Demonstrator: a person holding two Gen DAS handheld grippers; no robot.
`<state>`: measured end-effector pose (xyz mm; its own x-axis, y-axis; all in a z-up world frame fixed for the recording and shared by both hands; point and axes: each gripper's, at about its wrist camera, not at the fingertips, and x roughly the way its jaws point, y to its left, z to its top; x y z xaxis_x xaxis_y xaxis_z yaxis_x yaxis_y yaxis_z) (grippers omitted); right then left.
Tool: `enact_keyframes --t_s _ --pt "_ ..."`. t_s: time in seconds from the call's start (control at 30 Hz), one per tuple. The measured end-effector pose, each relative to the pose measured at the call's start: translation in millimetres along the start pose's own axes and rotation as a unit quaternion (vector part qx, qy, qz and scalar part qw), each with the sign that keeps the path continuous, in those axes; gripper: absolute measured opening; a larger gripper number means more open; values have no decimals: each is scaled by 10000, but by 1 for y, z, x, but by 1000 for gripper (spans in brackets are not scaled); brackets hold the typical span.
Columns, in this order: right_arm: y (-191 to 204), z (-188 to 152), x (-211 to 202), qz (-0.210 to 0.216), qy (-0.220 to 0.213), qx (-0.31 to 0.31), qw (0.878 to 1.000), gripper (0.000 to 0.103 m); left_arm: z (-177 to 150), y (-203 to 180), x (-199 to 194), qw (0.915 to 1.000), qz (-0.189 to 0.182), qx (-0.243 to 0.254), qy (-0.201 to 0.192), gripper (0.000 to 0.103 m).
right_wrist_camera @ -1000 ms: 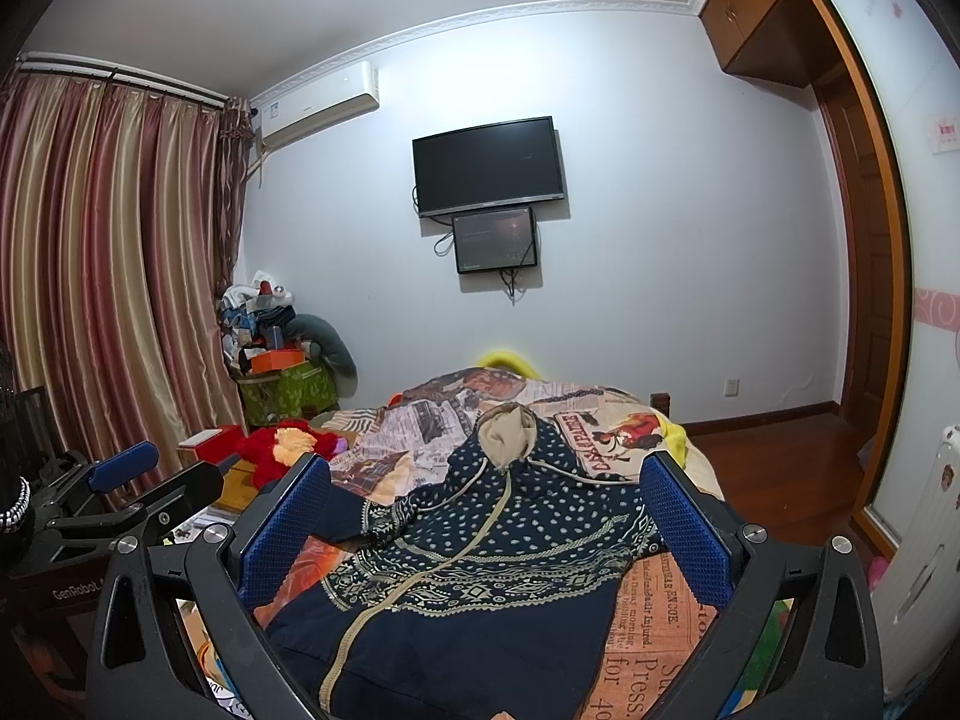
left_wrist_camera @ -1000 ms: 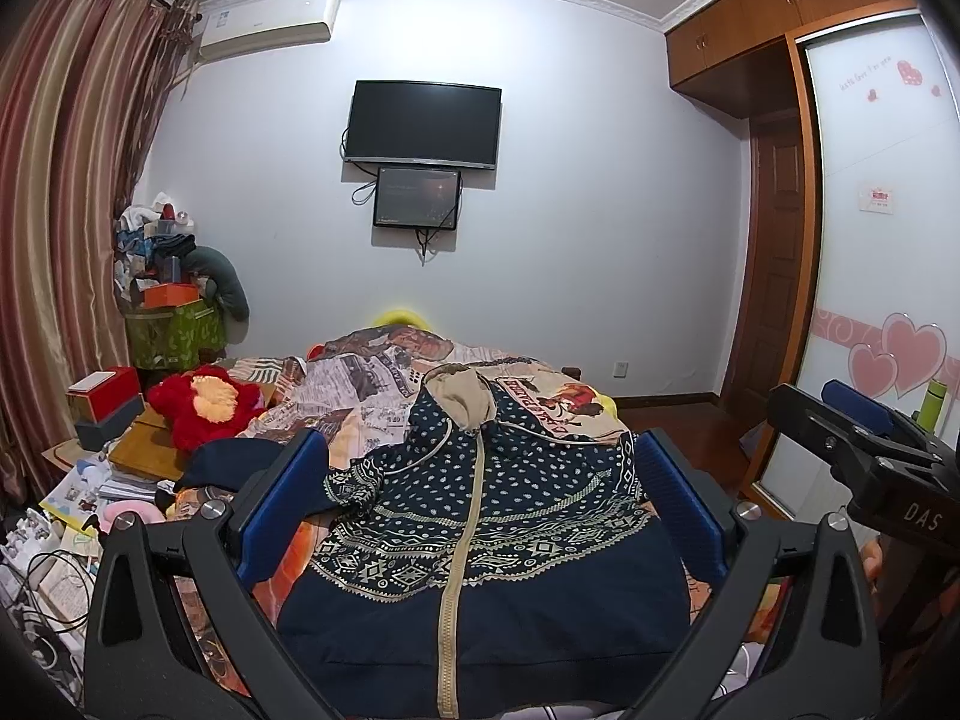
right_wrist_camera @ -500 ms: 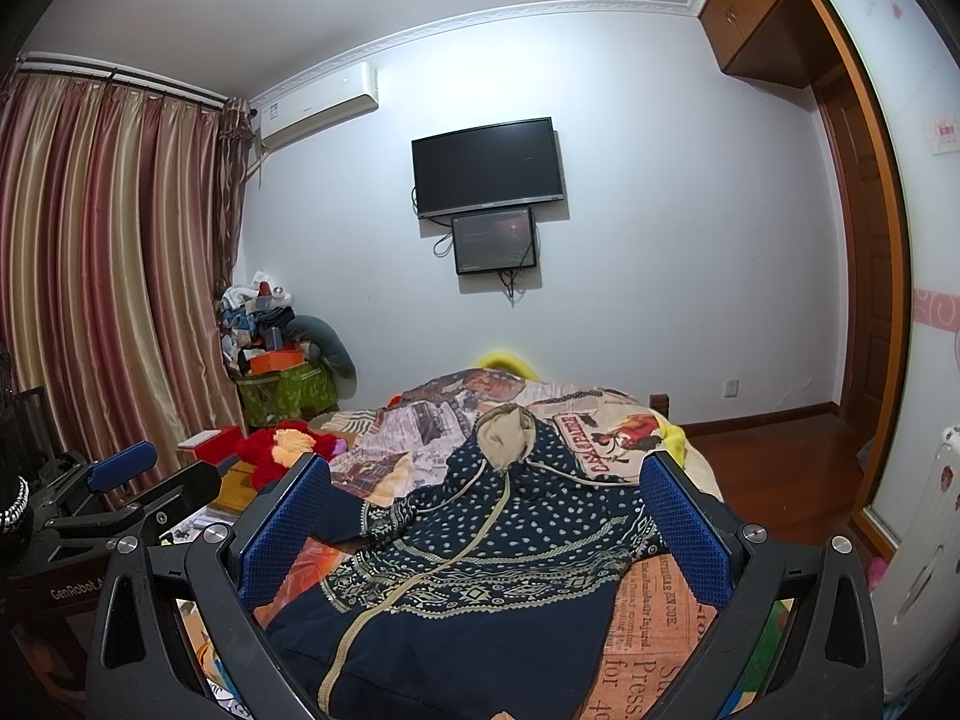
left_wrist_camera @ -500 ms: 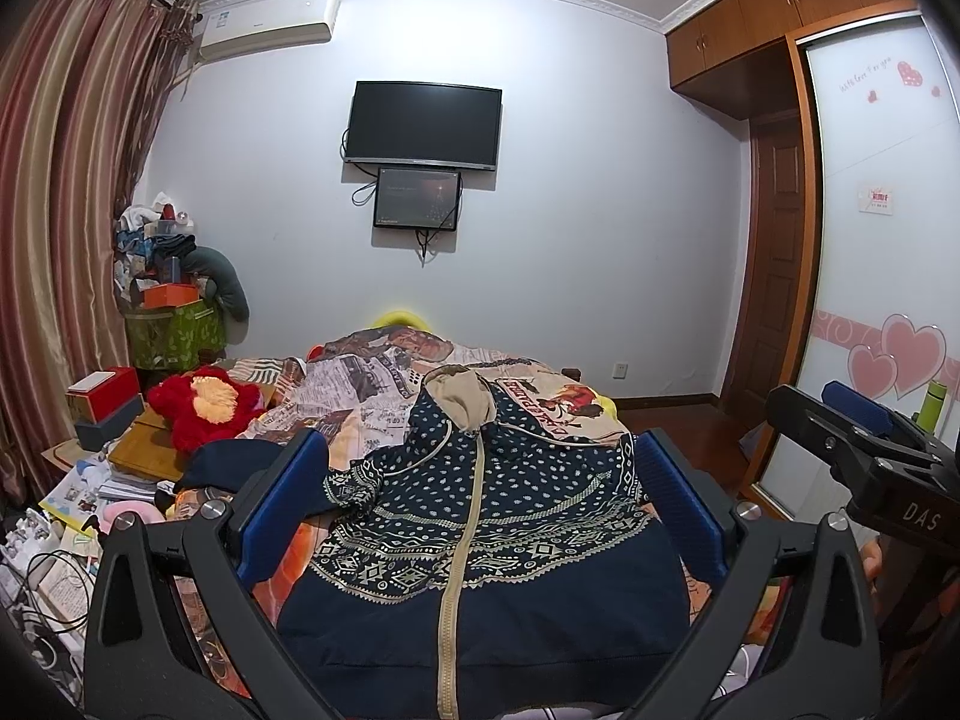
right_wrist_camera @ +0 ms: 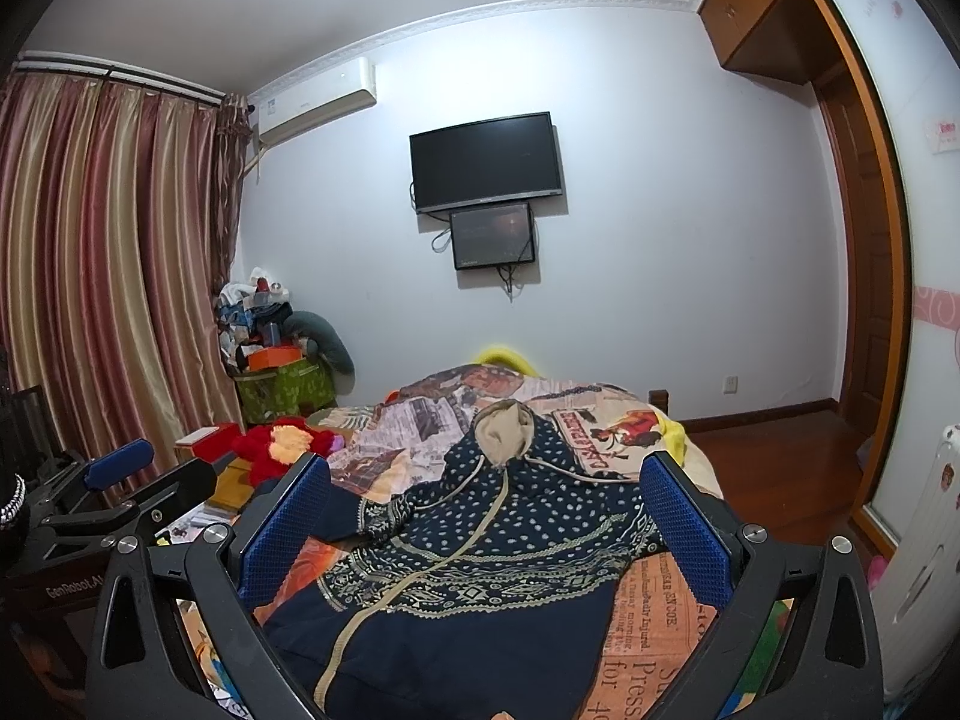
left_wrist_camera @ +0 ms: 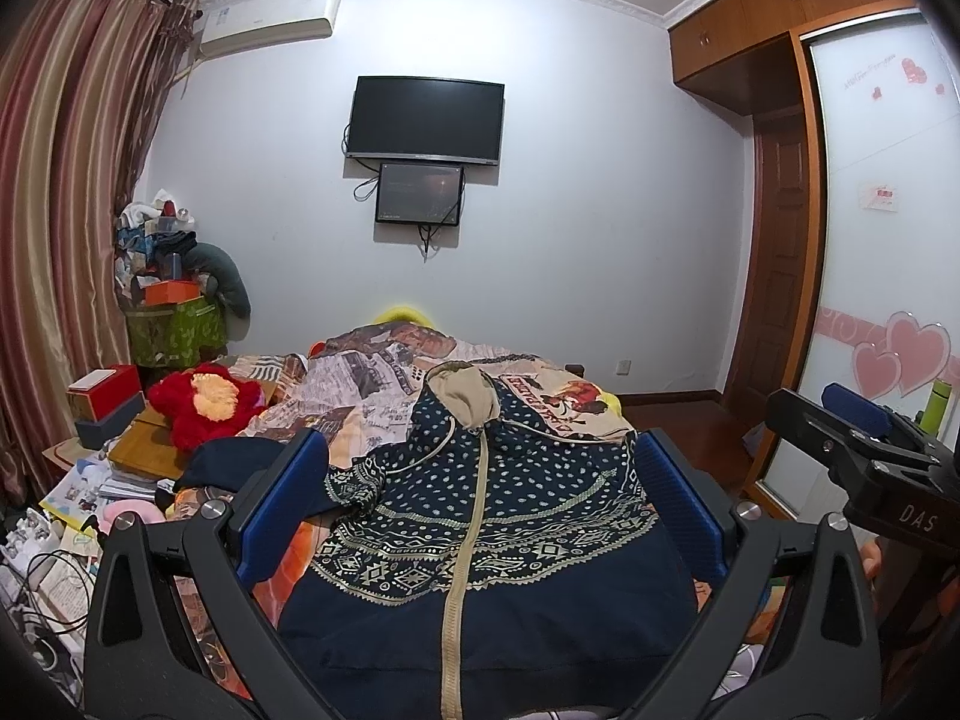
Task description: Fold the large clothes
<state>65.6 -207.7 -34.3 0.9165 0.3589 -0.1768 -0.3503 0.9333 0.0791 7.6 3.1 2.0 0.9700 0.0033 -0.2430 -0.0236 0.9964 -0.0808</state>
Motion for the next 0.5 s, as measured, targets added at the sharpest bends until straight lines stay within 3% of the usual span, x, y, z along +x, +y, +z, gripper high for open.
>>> enact_keyframes --t_s 0.2,0.33,0.5 --pt "-2 -3 27 -34 207 -53 9998 103 1 15 30 9998 116 -17 142 103" --pt "-7 -4 67 -82 471 -53 9988 103 4 36 59 9996 249 -70 70 103" --pt "-16 -6 123 -167 817 -24 9965 103 11 76 111 9971 685 -180 285 103"
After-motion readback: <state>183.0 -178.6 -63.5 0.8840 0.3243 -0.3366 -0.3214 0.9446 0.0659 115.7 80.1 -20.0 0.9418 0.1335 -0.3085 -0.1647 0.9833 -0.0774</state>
